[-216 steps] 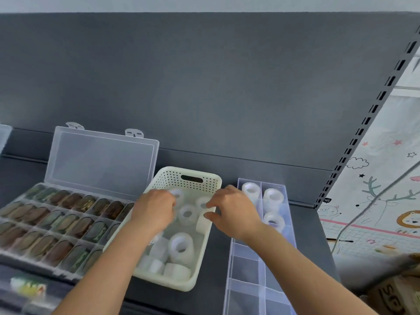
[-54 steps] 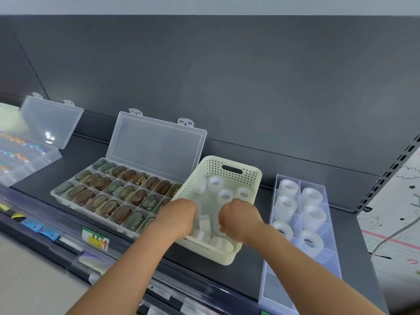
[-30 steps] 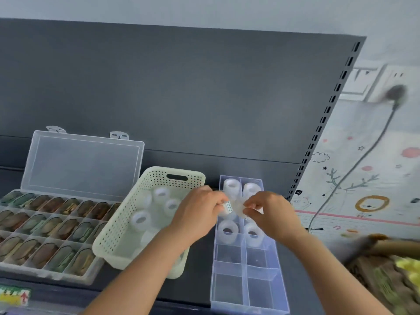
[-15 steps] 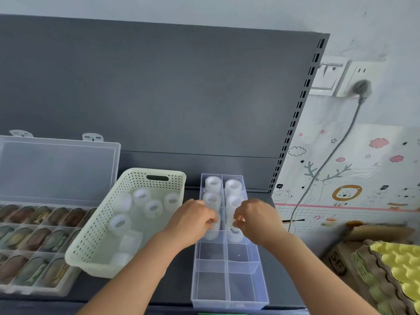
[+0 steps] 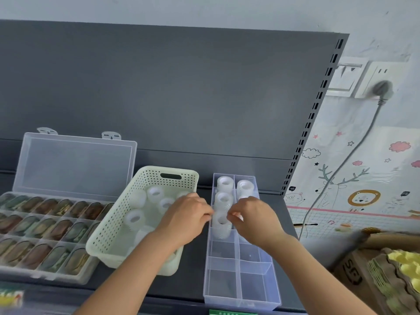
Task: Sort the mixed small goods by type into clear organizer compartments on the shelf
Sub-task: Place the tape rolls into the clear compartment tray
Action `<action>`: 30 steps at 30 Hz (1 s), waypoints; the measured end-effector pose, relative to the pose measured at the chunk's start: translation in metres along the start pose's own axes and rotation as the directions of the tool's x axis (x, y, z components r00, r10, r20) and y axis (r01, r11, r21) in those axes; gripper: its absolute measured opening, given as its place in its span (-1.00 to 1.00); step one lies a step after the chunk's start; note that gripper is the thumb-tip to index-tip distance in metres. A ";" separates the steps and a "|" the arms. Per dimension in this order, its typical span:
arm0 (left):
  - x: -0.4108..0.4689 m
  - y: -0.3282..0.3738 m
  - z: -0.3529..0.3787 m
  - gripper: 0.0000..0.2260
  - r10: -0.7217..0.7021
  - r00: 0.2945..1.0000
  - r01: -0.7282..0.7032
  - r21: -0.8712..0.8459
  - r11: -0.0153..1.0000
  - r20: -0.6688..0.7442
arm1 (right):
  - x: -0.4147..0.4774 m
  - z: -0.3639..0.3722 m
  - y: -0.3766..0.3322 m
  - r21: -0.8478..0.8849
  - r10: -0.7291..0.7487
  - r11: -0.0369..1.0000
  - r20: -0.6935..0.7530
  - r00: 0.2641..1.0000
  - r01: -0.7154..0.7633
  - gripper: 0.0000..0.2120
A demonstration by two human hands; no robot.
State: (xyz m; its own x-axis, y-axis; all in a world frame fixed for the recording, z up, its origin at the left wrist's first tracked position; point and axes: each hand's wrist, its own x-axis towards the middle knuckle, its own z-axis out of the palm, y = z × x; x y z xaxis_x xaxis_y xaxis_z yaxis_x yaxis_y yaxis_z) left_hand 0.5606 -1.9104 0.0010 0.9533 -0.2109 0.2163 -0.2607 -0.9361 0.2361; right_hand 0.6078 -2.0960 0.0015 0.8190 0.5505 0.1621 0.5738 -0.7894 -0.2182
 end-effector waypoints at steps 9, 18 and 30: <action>-0.073 -0.069 -0.043 -0.74 -0.587 0.775 0.536 0.248 0.807 0.234 | 0.022 0.020 -0.093 0.237 -0.361 0.918 0.165 0.918 0.319 -0.68; -0.091 -0.076 -0.045 -0.65 -0.620 0.683 0.658 0.042 0.751 0.385 | 0.048 0.049 -0.147 0.033 -0.450 0.880 0.380 0.808 0.475 -0.52; -0.085 -0.084 -0.043 -0.90 -0.504 0.786 0.554 -0.047 0.831 0.359 | 0.047 0.029 -0.121 0.312 -0.220 0.936 0.158 0.963 0.163 -0.83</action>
State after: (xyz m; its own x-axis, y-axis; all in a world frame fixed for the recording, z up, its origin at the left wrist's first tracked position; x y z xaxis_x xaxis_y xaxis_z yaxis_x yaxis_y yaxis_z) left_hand 0.4945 -1.8022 0.0034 0.9351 0.2049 -0.2890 0.3046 -0.8816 0.3606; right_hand 0.5774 -1.9670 0.0077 0.6633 0.7465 0.0524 0.6730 -0.5644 -0.4781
